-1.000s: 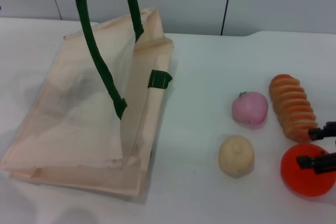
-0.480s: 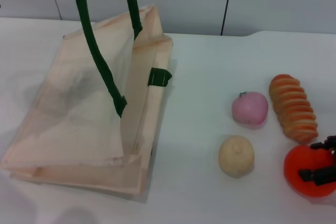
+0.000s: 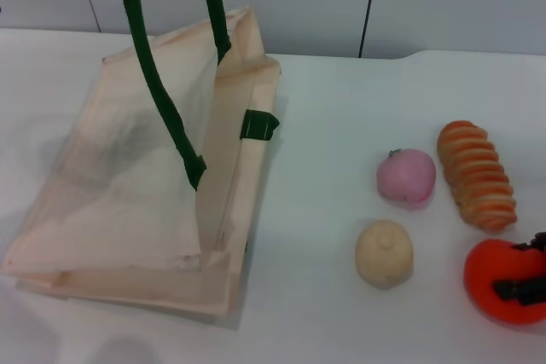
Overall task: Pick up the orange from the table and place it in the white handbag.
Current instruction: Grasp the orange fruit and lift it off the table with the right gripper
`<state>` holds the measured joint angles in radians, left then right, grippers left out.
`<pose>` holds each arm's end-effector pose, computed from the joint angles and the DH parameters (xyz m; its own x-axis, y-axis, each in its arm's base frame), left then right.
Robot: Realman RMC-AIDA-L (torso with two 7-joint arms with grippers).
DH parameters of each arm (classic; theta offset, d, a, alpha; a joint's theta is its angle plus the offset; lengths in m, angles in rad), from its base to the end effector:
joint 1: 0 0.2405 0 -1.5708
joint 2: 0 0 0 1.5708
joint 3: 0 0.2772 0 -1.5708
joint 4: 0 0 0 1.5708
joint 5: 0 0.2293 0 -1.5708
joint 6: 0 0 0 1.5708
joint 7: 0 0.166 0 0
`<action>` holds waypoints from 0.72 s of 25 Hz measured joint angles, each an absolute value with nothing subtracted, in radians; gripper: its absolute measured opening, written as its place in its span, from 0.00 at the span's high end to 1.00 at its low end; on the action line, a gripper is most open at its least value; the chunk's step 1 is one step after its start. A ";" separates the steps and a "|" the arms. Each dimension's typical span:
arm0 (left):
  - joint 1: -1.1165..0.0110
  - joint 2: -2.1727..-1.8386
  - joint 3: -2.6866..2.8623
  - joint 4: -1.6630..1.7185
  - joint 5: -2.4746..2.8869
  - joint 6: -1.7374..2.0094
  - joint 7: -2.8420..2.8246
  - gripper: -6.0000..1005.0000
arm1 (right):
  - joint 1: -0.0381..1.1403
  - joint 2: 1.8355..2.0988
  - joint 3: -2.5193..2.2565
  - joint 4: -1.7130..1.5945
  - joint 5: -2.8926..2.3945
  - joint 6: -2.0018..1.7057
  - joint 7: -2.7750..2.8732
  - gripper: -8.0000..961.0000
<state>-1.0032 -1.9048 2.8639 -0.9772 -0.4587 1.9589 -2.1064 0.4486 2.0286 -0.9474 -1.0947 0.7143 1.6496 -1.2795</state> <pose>-0.2186 0.4335 0.1546 0.4030 0.6413 0.6529 0.8315 -0.5546 0.0315 0.3153 0.3436 0.0167 0.8221 -0.5641 0.0763 -0.5383 -0.8140 -0.2180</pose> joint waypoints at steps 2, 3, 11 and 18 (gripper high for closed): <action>-1.003 -1.905 2.864 -0.977 -0.459 1.959 -2.107 0.88 | 0.450 2.029 -0.949 -1.094 0.714 1.649 -1.279 0.20; -1.003 -1.904 2.864 -0.977 -0.459 1.959 -2.107 0.88 | 0.450 2.029 -0.949 -1.095 0.714 1.649 -1.279 0.22; -1.003 -1.904 2.864 -0.977 -0.459 1.959 -2.108 0.88 | 0.450 2.028 -0.949 -1.103 0.713 1.649 -1.273 0.37; -1.002 -1.904 2.864 -0.977 -0.459 1.959 -2.108 0.88 | 0.450 2.026 -0.925 -1.117 0.718 1.649 -1.272 0.46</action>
